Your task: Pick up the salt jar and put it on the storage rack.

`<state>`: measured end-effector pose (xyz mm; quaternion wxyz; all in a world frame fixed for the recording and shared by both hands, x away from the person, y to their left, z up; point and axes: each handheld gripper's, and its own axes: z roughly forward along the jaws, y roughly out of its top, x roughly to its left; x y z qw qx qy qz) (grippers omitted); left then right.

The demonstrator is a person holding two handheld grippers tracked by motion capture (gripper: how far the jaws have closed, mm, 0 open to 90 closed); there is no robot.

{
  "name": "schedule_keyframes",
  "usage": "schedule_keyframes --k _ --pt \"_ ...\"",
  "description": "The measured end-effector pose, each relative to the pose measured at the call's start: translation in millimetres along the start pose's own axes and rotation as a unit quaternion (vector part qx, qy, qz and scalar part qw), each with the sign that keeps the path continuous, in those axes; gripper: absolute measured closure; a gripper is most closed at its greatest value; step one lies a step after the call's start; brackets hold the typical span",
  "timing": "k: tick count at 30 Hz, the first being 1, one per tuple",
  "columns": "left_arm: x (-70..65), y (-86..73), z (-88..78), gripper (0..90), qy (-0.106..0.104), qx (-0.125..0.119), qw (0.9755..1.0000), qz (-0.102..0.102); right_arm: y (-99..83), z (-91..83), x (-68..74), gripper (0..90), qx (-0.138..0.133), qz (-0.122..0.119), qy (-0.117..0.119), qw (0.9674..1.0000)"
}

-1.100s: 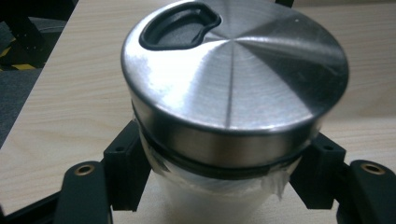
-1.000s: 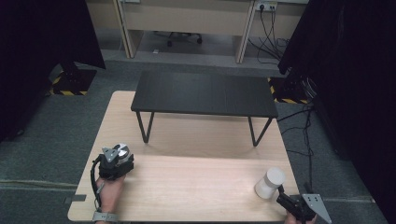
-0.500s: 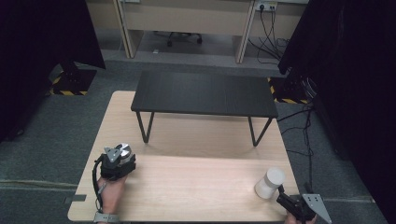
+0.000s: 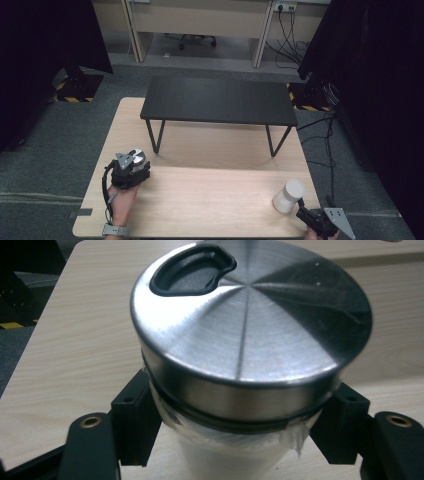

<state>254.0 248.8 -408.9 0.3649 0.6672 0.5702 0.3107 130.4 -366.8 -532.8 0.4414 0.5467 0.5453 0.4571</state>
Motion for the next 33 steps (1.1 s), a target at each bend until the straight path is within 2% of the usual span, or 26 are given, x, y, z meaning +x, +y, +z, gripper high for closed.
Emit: schedule_keyframes --k 4,11,18,23,25,28,33 --pt "-1.7 4.2 -2.0 31.1 -0.004 -0.005 1.0 0.003 0.2 0.1 -0.3 0.2 0.001 0.0 0.001 1.0" --pt "-6.6 20.9 -6.0 31.1 -0.013 -0.014 0.9996 0.019 0.2 0.0 -0.5 0.2 0.0 0.001 0.001 1.0" --pt "-11.5 30.8 -8.0 31.1 -0.017 -0.022 0.9994 0.021 -0.3 -0.3 -0.1 0.2 -0.001 0.006 -0.001 1.0" --pt "-15.0 42.0 -10.5 31.1 -0.024 -0.027 0.999 0.028 -0.8 -0.5 -0.5 0.2 -0.003 0.007 0.0 1.0" --pt "-14.8 53.3 -11.7 31.1 -0.033 -0.023 0.9986 0.034 -0.9 -0.5 -0.6 0.2 -0.003 0.006 0.001 1.0" --pt "-17.2 62.3 -13.0 31.1 -0.035 -0.026 0.9982 0.042 -1.0 -0.6 -0.6 0.2 -0.003 0.005 0.001 1.0" --pt "-18.2 72.7 -14.1 31.1 -0.038 -0.023 0.9981 0.042 -1.3 -0.7 -0.5 0.2 -0.004 0.005 0.0 1.0"
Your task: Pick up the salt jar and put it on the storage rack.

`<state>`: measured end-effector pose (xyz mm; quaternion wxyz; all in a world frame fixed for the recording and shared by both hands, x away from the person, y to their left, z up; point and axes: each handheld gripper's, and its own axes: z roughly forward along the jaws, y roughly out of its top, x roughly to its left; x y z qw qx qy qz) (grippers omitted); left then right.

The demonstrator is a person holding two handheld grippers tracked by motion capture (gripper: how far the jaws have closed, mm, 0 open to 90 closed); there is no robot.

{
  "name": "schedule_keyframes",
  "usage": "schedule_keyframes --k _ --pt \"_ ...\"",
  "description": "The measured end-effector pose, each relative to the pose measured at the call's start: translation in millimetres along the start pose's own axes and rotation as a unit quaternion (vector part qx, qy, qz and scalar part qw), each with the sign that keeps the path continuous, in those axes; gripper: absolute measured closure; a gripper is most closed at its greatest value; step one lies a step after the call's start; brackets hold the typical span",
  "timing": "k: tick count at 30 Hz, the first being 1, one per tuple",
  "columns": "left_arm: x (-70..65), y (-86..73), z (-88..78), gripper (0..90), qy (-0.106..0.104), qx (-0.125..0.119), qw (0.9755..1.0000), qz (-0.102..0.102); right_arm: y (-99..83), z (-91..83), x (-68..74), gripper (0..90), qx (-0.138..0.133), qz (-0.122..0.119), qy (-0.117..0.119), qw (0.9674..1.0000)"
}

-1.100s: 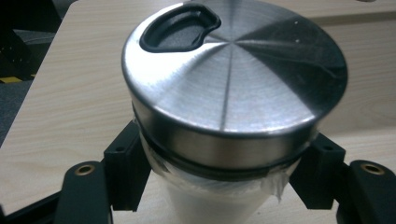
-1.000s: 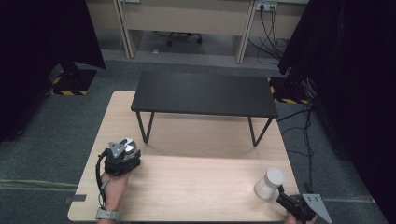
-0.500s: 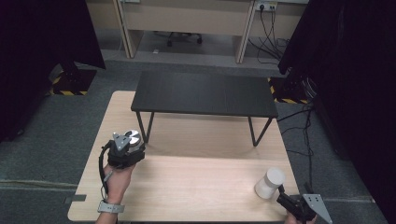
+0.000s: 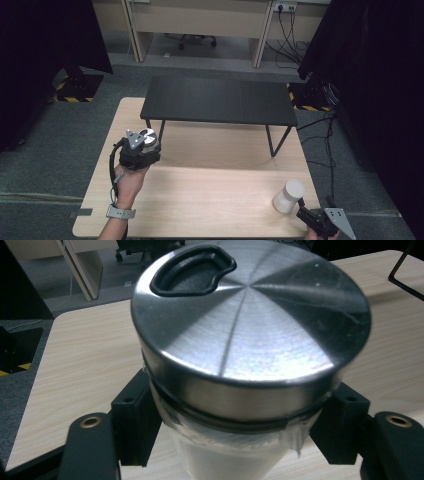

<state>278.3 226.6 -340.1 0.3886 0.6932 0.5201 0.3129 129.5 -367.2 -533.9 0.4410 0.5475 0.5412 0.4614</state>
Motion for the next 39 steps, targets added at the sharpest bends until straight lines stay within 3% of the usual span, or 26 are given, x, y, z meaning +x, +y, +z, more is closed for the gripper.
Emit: schedule_keyframes --k 10,23,39 --pt "-2.5 17.8 -3.8 31.1 0.0 0.0 1.0 0.006 -0.5 -0.3 -0.3 0.2 -0.001 0.0 0.001 1.0" --pt "-1.8 41.7 -10.3 31.1 -0.005 -0.01 0.9999 -0.001 0.8 0.5 0.2 0.2 0.002 -0.001 -0.001 1.0" --pt "-12.8 70.8 -10.2 31.1 -0.006 -0.027 0.9995 0.017 0.8 0.5 -0.1 0.2 0.003 0.0 0.0 1.0"
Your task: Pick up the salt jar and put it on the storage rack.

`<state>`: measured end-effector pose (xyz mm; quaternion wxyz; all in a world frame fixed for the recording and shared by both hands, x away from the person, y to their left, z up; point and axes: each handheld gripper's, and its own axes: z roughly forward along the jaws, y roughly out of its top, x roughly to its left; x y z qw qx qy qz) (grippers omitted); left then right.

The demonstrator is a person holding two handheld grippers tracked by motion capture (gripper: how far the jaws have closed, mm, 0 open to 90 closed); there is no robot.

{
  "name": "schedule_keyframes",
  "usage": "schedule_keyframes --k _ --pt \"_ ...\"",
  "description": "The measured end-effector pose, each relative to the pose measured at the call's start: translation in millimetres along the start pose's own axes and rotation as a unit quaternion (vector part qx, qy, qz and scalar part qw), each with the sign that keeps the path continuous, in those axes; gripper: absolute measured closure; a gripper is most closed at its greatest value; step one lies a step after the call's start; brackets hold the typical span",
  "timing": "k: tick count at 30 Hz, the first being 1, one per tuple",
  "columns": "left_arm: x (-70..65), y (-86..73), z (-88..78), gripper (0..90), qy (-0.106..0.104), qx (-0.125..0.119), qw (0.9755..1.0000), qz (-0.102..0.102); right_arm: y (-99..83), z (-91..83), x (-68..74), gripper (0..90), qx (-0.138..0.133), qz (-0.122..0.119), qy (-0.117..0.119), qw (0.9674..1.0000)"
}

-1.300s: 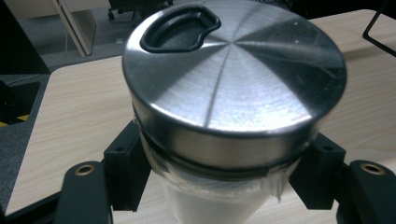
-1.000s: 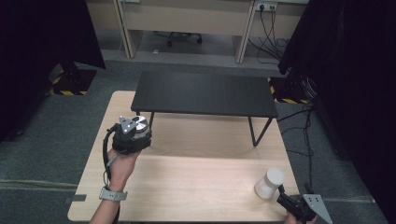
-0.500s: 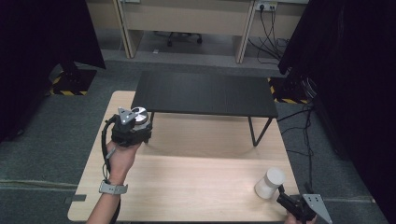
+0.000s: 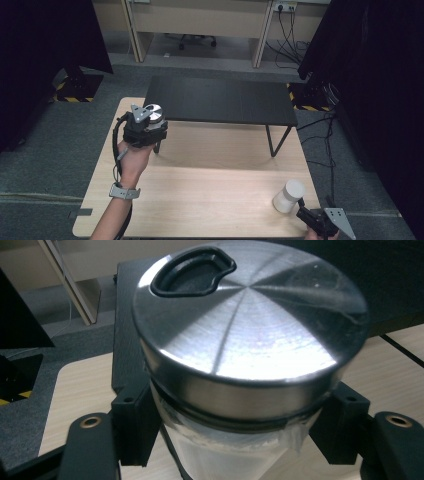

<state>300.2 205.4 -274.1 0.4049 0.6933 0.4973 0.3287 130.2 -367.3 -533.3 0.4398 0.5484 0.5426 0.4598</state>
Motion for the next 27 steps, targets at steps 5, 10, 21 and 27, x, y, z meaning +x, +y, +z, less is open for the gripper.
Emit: schedule_keyframes --k 5,10,21,27 --pt "-3.6 7.7 2.3 31.1 -0.001 -0.004 1.0 -0.003 0.4 0.2 0.4 0.2 0.001 -0.004 0.001 1.0" --pt "-8.8 15.9 2.8 31.2 -0.004 -0.007 0.9999 0.009 0.1 0.1 0.1 0.2 0.001 -0.004 0.001 1.0" --pt "-10.8 22.3 -0.4 31.1 -0.003 -0.017 0.9998 0.012 0.1 0.2 0.8 0.2 0.001 -0.005 -0.001 1.0" --pt "-11.2 26.9 0.3 31.1 -0.002 -0.025 0.9996 0.011 0.0 0.2 1.1 0.2 0.001 -0.006 -0.001 1.0"
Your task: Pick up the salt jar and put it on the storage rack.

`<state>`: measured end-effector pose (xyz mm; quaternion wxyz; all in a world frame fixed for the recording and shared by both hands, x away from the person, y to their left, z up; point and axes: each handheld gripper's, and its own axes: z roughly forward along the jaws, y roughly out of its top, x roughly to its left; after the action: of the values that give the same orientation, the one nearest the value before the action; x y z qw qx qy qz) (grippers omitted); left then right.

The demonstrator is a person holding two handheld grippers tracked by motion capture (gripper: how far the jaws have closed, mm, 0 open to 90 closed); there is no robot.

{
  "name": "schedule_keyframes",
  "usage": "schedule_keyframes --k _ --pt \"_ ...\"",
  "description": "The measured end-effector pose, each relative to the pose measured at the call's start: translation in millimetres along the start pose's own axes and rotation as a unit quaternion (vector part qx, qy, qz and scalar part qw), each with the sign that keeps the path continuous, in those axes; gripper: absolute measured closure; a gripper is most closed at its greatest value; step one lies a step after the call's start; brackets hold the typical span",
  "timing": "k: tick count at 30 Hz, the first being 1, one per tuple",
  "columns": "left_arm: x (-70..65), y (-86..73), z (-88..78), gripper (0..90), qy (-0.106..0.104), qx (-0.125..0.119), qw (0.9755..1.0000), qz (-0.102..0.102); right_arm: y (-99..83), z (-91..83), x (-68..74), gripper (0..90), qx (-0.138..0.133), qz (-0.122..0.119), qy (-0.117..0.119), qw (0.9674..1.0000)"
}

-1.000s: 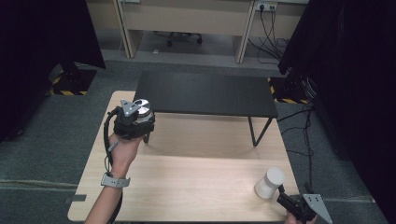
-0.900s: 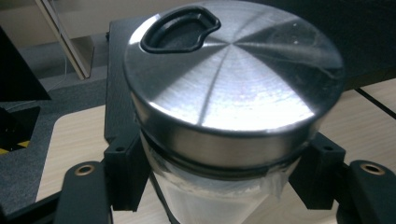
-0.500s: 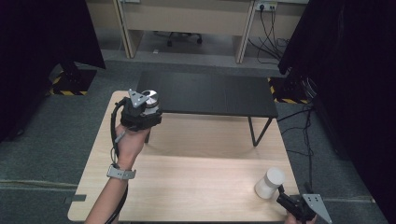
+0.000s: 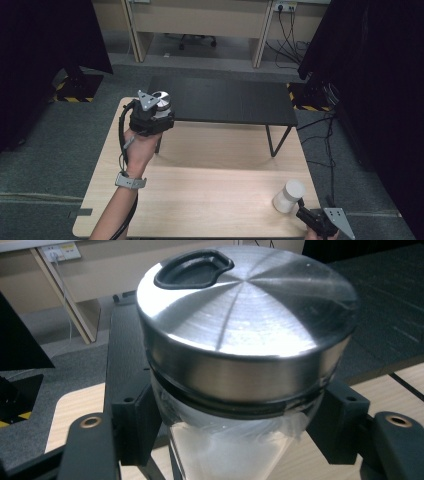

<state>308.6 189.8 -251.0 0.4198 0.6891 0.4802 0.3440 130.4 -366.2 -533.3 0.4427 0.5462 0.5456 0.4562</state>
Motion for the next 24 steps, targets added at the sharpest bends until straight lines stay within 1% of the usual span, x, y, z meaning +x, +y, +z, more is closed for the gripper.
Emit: schedule_keyframes --k 5,10,14,24 --pt "-1.5 2.7 5.4 31.2 0.002 -0.005 1.0 0.001 -0.1 0.0 0.4 0.2 0.0 0.0 -0.001 1.0" --pt "-1.9 6.5 14.4 31.2 0.002 -0.006 1.0 0.001 -0.1 0.3 2.3 0.2 0.0 -0.003 -0.005 1.0" --pt "0.6 11.9 23.5 31.1 0.003 -0.009 1.0 -0.001 -2.2 -0.5 3.1 0.2 -0.006 -0.002 -0.008 0.9999" --pt "6.8 17.8 42.9 31.1 -0.002 -0.005 1.0 -0.003 0.3 0.8 4.6 0.2 0.001 -0.005 -0.01 0.9999"
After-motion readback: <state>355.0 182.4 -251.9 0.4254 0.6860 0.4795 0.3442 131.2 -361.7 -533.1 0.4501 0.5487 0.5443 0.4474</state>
